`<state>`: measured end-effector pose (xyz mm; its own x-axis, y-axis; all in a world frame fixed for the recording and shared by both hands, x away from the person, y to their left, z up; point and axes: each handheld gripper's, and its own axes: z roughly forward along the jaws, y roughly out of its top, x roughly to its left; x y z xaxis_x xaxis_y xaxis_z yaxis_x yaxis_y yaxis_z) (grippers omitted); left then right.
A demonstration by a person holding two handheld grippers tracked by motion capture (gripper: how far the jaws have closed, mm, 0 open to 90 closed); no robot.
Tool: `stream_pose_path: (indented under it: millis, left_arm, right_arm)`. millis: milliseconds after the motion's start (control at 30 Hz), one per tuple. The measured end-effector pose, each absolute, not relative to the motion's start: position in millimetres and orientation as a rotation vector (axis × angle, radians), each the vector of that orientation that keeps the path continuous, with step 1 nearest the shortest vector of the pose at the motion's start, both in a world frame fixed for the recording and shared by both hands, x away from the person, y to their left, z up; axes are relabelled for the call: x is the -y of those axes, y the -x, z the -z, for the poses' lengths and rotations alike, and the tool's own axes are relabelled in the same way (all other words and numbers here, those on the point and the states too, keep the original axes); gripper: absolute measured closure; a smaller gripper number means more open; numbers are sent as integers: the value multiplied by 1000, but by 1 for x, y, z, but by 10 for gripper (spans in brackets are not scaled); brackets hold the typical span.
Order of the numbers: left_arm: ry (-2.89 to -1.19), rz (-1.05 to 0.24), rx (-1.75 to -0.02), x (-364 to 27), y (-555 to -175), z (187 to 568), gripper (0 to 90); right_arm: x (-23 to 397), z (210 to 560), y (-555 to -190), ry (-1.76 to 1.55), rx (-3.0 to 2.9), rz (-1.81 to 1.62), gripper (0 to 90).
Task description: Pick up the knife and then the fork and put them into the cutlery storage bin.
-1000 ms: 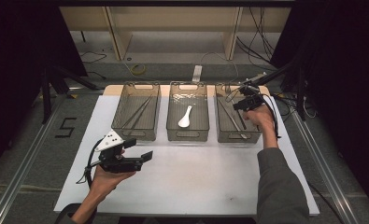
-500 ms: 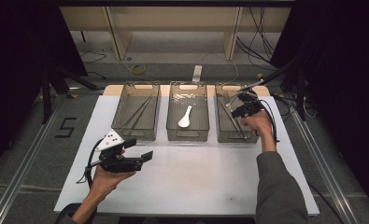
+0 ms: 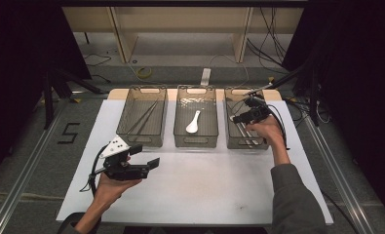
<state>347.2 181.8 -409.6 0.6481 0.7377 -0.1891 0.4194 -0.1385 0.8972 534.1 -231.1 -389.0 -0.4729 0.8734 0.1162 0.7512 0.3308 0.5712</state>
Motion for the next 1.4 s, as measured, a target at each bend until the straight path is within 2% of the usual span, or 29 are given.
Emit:
stream_pose_path:
  millis: [300,733,1400]
  left_arm:
    - [-1771,-362,-934,-182,-347,410,158]
    - [-1778,-362,-931,-181,-347,410,158]
    - [-1778,-354,-925,-181,-347,410,157]
  right_arm:
    - [226,381,-512,-1412,-2356,-952,429]
    - [211,375,-457,-1304,-2291,-1137,348]
    - [199,390,-385,-1196,-2217,-1377,316]
